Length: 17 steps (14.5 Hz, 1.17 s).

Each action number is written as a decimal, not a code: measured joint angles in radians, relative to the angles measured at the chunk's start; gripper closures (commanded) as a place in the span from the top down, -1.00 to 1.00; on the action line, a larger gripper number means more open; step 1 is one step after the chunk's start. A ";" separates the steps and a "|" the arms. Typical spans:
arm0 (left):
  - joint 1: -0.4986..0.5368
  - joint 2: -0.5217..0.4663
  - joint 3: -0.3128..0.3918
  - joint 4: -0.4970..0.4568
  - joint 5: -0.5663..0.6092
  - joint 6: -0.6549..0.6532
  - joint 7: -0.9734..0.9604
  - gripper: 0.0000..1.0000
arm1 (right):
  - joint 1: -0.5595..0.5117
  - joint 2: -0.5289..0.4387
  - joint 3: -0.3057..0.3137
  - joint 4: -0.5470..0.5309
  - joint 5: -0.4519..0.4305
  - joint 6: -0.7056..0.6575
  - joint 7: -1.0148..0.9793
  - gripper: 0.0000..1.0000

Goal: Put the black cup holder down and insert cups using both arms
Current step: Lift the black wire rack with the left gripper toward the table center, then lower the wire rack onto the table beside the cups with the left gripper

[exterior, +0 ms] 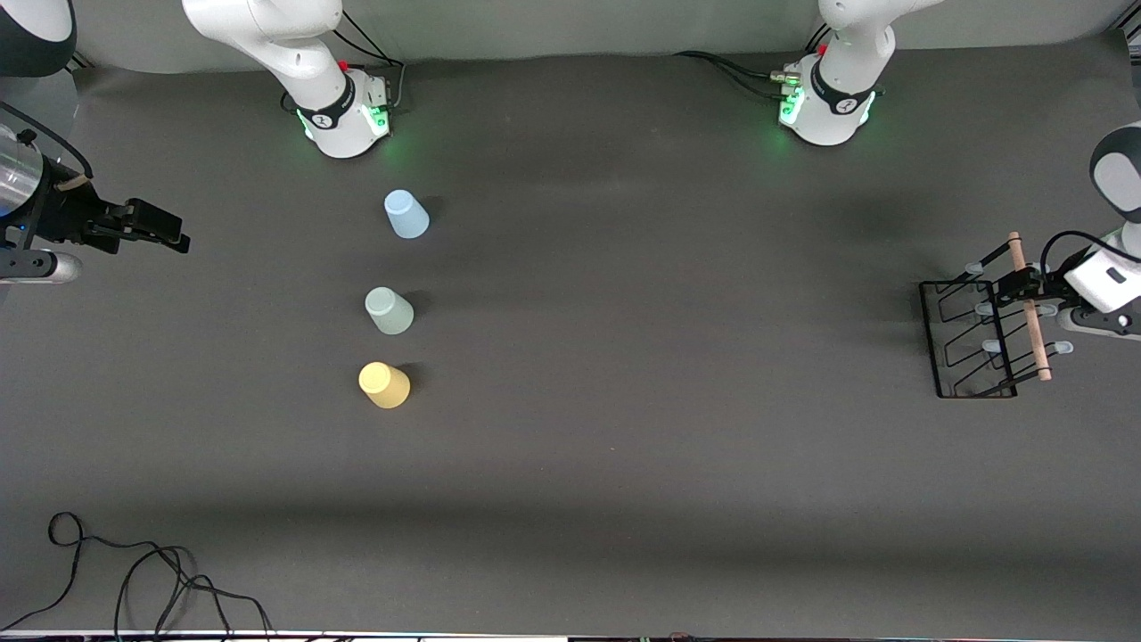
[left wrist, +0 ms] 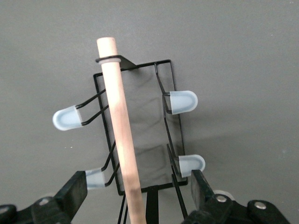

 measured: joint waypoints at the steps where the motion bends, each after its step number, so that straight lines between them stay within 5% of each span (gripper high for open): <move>1: 0.000 0.005 0.000 0.000 0.000 0.002 0.001 -0.32 | 0.000 0.000 0.000 0.000 0.000 0.000 0.000 1.00; 2: 0.000 0.005 0.000 0.000 0.000 0.002 0.002 -0.97 | 0.000 0.000 0.000 0.000 0.000 0.000 0.000 1.00; 11: 0.018 -0.011 0.005 0.014 -0.001 -0.015 0.002 -1.00 | 0.000 0.000 0.000 0.000 0.000 0.000 0.000 1.00; 13: 0.026 -0.031 0.008 0.084 -0.003 -0.116 -0.002 -1.00 | 0.000 0.000 0.000 0.000 0.000 -0.001 0.000 1.00; 17: 0.033 -0.063 0.007 0.373 -0.004 -0.436 -0.063 -1.00 | 0.000 0.000 0.000 -0.001 0.000 -0.001 0.000 1.00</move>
